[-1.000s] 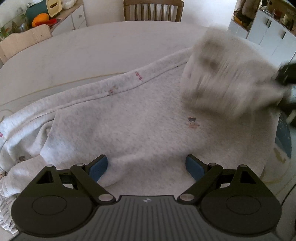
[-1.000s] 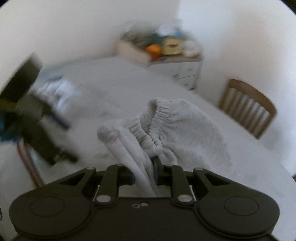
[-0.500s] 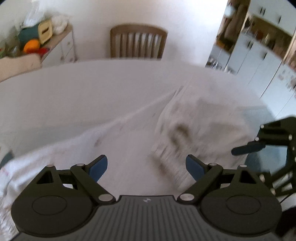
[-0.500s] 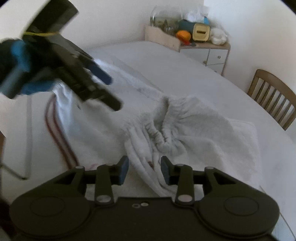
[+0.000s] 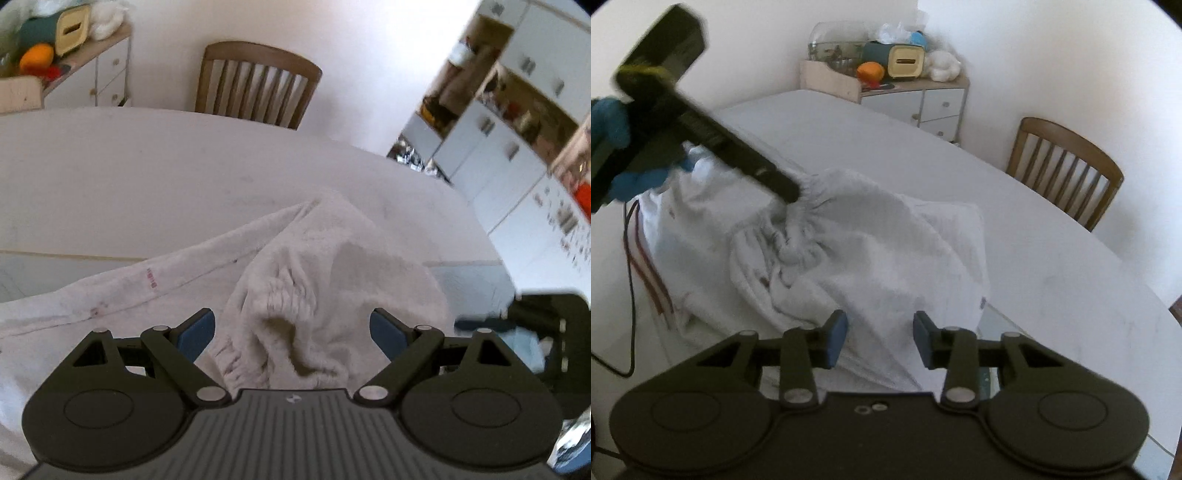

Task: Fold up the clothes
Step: 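Fold the cuff over the sweatpants with the right gripper and release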

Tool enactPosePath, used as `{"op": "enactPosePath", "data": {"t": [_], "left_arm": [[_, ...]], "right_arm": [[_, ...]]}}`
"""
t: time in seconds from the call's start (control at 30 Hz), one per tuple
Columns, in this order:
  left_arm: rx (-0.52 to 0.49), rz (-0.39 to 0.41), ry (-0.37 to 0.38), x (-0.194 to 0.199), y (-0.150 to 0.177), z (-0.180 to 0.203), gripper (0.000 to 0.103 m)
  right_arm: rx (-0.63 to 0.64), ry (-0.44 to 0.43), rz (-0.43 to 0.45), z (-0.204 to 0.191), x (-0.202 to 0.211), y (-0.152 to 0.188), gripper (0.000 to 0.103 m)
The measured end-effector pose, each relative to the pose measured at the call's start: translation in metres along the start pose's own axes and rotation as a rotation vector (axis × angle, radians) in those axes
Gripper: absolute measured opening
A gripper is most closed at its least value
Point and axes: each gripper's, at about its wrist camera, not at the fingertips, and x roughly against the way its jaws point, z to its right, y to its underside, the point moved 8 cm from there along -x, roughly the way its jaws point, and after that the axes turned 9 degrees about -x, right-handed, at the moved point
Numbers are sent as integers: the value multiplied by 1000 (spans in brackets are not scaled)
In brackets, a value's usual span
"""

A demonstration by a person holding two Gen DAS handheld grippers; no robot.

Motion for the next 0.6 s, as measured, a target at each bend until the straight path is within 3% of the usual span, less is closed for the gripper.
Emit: {"op": "enactPosePath", "data": {"t": [0.13, 0.37, 0.6], "left_arm": [[10, -2, 1, -9, -2, 2, 91], [14, -12, 6, -8, 1, 3, 91], [16, -12, 37, 9, 16, -6, 91]], "right_arm": [[60, -20, 20, -17, -2, -4, 103], [96, 10, -42, -28, -29, -2, 103], [210, -71, -41, -36, 8, 12, 103]]}}
